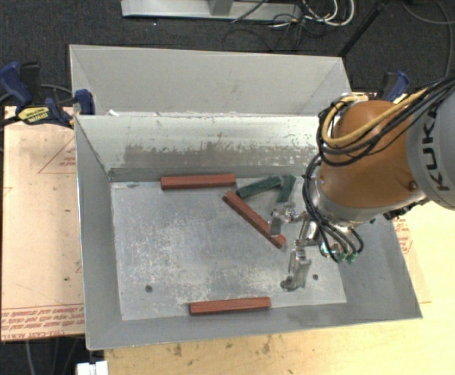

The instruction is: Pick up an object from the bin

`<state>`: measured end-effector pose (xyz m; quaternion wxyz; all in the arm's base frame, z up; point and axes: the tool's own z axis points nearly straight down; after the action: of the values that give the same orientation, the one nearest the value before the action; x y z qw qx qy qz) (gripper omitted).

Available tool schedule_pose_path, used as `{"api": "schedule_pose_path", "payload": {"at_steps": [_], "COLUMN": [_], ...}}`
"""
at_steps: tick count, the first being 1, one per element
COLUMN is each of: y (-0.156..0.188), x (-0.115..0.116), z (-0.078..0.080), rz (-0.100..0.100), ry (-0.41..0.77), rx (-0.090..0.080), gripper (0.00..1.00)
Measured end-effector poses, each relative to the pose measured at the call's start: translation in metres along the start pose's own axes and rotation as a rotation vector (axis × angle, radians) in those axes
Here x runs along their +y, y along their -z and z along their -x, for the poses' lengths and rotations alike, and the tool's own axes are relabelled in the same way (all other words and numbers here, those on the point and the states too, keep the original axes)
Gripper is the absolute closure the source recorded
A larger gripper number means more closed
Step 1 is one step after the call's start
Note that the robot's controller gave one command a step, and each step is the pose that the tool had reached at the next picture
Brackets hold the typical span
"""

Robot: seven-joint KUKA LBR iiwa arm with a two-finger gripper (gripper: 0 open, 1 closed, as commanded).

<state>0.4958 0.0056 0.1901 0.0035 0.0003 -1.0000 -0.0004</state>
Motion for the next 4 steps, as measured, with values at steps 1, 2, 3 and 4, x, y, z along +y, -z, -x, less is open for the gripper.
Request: {"api": "schedule_pose_path", "payload": {"at_steps": [1, 2, 3, 4], "y": [-0.039, -0.119, -0.115, -0.094], "x": [-0.037, -0.045, -0.045, -0.023], "z": [0.058, 0.069, 0.071, 0.08], "rz": [0.0, 0.002, 0.002, 0.001], "ry": [-0.275, -0.402, -0.4, -0.026], "rx": [-0.009, -0.017, -0.022, -0.012], "gripper": [0.0, 0.0, 1.0, 1.0]}}
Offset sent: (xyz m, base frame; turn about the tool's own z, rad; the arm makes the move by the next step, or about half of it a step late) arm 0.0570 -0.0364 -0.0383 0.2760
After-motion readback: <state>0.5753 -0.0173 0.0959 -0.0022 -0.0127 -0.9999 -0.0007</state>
